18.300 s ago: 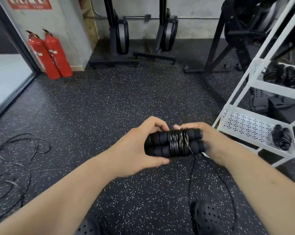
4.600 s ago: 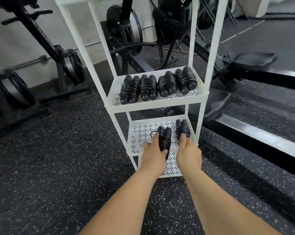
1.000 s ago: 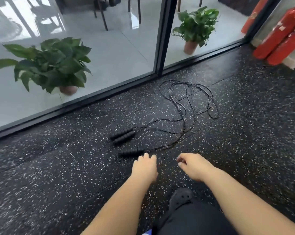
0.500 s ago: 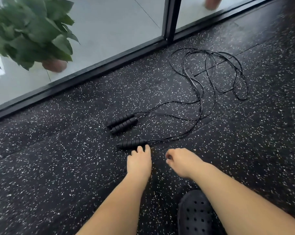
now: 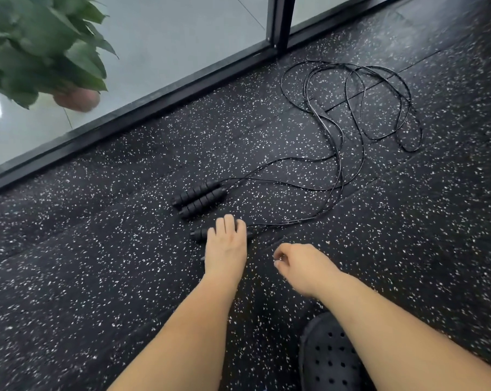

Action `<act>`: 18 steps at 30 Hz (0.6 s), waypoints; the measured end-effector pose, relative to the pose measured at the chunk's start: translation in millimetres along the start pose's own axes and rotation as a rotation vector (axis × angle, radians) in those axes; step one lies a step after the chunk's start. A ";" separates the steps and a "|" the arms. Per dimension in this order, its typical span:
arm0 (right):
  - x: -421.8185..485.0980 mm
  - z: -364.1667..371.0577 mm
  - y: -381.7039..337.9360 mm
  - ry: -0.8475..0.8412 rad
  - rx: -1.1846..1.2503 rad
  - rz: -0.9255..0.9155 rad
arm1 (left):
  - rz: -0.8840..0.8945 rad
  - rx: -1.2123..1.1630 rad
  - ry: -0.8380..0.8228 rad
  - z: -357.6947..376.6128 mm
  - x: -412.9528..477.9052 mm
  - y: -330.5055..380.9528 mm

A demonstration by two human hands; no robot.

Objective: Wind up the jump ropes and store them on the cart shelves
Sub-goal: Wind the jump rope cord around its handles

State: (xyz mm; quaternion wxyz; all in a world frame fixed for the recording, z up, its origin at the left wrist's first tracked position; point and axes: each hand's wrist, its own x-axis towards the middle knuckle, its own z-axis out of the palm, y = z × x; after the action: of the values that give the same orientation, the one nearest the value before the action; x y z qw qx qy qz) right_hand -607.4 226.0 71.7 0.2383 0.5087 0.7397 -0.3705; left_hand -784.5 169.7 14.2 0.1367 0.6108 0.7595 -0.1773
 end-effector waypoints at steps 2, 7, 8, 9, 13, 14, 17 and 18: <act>-0.7 -0.7 -0.1 0.003 0.006 -0.001 | -0.049 0.022 0.018 3.9 6.0 -3.7; -4.2 -5.9 -1.1 0.027 0.002 0.002 | -0.026 0.086 -0.095 9.6 17.6 -8.2; -5.6 -7.5 -0.6 0.025 0.008 0.000 | -0.029 0.087 -0.119 10.1 17.2 -8.5; -7.5 -9.7 -0.1 0.022 0.016 -0.001 | -0.041 0.071 -0.136 10.1 15.4 -8.6; -17.5 -21.0 9.9 0.046 0.016 0.016 | -0.064 -0.040 -0.134 2.9 2.0 0.3; -21.3 -24.6 13.4 0.057 0.005 0.022 | -0.047 -0.057 -0.120 -4.3 -2.6 4.7; -37.2 -39.6 22.8 0.106 -0.021 0.054 | 0.060 -0.109 -0.065 -39.8 -13.0 20.2; -43.8 -46.4 24.4 0.133 -0.021 0.065 | 0.103 -0.132 -0.048 -55.3 -16.5 26.0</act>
State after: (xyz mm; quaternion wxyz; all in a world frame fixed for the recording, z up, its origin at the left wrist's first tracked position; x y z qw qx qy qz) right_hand -567.5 242.5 124.6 0.2062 0.5535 0.7407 -0.3202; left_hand -755.0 184.3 68.3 0.2039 0.6341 0.7336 -0.1343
